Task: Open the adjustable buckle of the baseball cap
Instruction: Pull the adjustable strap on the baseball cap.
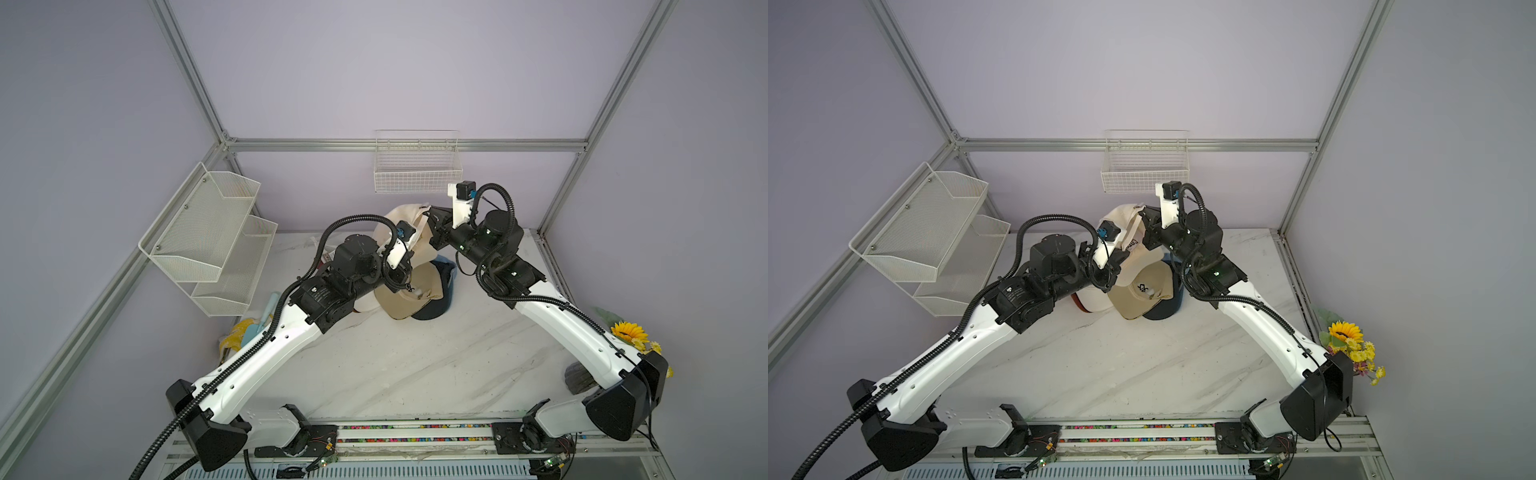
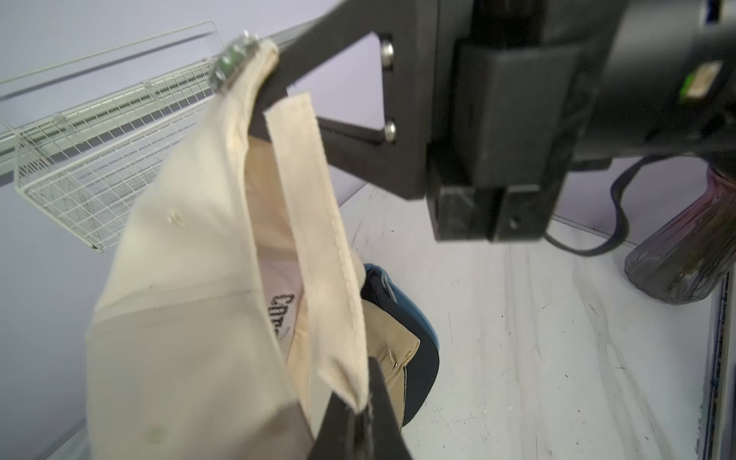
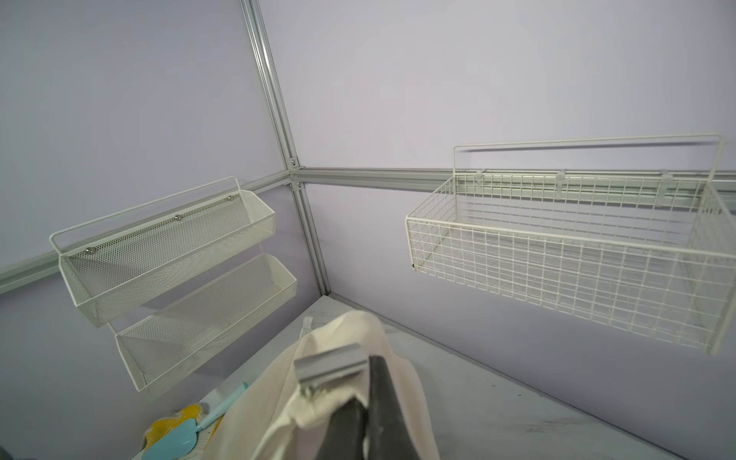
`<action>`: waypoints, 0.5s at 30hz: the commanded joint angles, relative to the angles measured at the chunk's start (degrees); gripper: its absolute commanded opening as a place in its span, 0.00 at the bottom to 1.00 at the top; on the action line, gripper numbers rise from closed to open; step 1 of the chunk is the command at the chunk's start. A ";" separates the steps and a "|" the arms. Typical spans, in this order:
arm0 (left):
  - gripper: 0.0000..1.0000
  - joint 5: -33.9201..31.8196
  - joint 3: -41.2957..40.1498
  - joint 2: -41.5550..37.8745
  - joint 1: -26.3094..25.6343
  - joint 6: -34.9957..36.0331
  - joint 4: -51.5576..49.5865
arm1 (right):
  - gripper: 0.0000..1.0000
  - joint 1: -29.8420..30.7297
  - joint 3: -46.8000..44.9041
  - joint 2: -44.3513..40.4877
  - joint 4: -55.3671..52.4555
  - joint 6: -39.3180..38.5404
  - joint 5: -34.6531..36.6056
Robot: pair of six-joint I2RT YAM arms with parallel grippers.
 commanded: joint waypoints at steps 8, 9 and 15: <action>0.00 -16.42 -6.28 -10.84 1.94 -3.55 2.78 | 0.00 -1.56 6.24 4.84 -2.08 2.10 -1.70; 0.00 -17.57 -6.23 -11.46 2.89 -3.58 2.83 | 0.00 -1.51 6.58 5.59 -2.20 2.94 -3.28; 0.00 -19.84 -5.13 -13.22 14.96 -9.07 -0.50 | 0.00 0.21 9.31 11.77 -1.73 7.02 -11.96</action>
